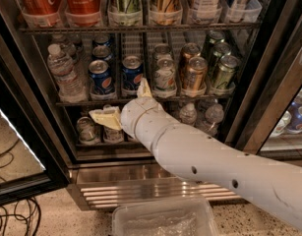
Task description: Pick pepsi can from middle shelf of fridge
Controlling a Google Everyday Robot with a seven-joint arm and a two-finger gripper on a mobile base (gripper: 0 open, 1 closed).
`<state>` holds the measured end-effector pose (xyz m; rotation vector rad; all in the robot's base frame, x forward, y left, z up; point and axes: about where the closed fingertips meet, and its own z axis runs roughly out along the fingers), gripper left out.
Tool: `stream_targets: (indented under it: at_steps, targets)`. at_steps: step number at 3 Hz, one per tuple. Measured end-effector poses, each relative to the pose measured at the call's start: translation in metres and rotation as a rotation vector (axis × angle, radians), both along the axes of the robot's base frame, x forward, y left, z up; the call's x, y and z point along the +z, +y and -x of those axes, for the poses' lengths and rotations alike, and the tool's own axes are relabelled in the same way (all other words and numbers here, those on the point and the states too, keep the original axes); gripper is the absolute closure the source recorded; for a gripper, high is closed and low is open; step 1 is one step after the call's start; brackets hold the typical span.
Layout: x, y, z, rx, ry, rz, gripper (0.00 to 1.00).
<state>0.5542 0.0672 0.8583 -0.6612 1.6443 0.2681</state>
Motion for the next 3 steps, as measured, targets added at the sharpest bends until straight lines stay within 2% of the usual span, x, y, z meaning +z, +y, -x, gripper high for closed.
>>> stream_targets:
  at_steps: [1,3]
  targets:
    - [-0.004,-0.002,-0.007,-0.021,-0.008,-0.006,0.15]
    - [-0.008,-0.012,-0.033,-0.074,-0.036,-0.097,0.17]
